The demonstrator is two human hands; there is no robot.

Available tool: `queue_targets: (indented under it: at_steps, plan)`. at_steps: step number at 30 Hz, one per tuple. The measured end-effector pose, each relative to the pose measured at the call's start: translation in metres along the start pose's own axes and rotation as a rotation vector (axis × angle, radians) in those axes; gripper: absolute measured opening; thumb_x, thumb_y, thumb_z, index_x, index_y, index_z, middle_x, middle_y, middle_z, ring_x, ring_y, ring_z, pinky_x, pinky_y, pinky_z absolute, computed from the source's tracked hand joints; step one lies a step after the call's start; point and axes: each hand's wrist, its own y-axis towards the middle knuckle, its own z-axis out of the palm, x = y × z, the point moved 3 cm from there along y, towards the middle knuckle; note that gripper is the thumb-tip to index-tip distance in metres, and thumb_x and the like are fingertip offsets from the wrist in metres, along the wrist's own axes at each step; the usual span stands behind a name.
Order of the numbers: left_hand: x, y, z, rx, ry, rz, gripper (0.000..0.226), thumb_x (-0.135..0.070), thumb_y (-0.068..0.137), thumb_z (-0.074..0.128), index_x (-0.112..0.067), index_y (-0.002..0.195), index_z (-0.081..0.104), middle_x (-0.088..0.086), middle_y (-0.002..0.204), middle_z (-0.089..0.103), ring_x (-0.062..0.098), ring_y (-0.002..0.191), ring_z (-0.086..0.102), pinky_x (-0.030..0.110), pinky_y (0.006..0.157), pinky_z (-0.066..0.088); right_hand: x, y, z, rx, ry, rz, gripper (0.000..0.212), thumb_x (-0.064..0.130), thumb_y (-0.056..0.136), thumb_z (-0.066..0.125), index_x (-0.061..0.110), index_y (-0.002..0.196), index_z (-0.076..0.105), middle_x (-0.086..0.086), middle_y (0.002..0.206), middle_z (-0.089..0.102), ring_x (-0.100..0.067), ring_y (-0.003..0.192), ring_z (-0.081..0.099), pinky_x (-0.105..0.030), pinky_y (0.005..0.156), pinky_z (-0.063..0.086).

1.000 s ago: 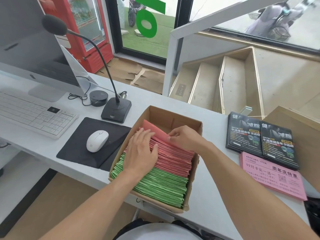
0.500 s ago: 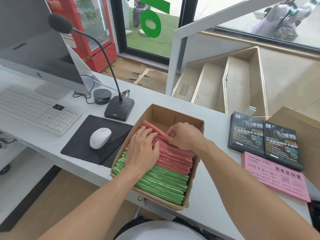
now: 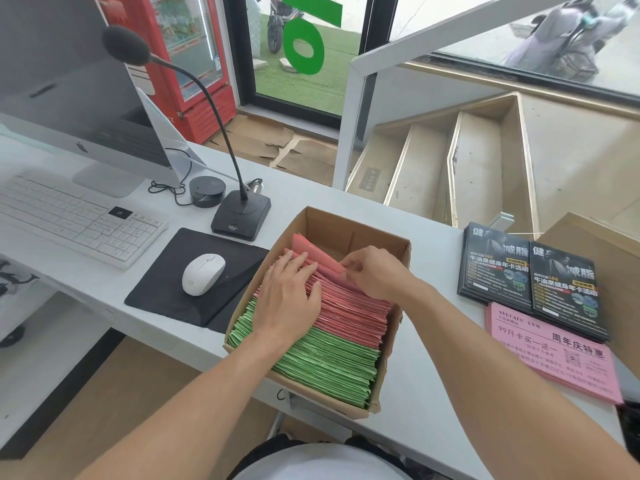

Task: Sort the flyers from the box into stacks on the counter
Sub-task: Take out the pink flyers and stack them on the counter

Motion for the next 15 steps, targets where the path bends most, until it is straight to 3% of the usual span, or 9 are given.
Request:
queue_targets:
  at_steps: [4,8,13,15]
  plan:
    - [0.001,-0.001,0.001,-0.006,-0.016,0.003,0.046,-0.039,0.102,0.047,-0.025,0.145,0.053,-0.01,0.158,0.039,0.009,0.152,0.019,0.032,0.126,0.01,-0.001,-0.004,0.0,-0.017,-0.01,-0.018,0.024,0.027,0.098,0.058,0.035,0.116,0.073,0.017,0.095,0.071,-0.01,0.086,0.068,-0.033,0.078,0.058]
    - [0.003,0.0,0.002,-0.013,-0.039,0.0,0.044,-0.039,0.102,0.048,-0.025,0.143,0.055,-0.01,0.157,0.042,0.008,0.152,0.021,0.03,0.125,0.009,0.008,-0.008,0.002,-0.048,-0.129,-0.03,0.025,0.038,0.089,0.066,0.039,0.114,0.069,0.017,0.1,0.072,-0.013,0.089,0.067,-0.031,0.074,0.055]
    - [0.005,-0.003,-0.002,-0.045,-0.195,-0.043,0.039,-0.034,0.099,0.058,-0.028,0.138,0.057,-0.011,0.156,0.042,0.008,0.149,0.027,0.038,0.126,0.021,0.011,-0.008,0.0,-0.145,-0.225,-0.005,0.043,0.013,0.088,0.058,0.04,0.121,0.067,0.01,0.11,0.075,-0.022,0.098,0.068,-0.036,0.077,0.055]
    - [0.003,-0.005,-0.015,-0.166,-0.363,-0.047,0.03,-0.027,0.097,0.062,-0.029,0.127,0.063,-0.015,0.148,0.049,0.007,0.144,0.036,0.045,0.12,0.033,0.01,-0.014,0.0,-0.174,-0.238,-0.001,0.045,0.012,0.09,0.057,0.041,0.123,0.066,0.008,0.11,0.075,-0.024,0.098,0.069,-0.037,0.08,0.054]
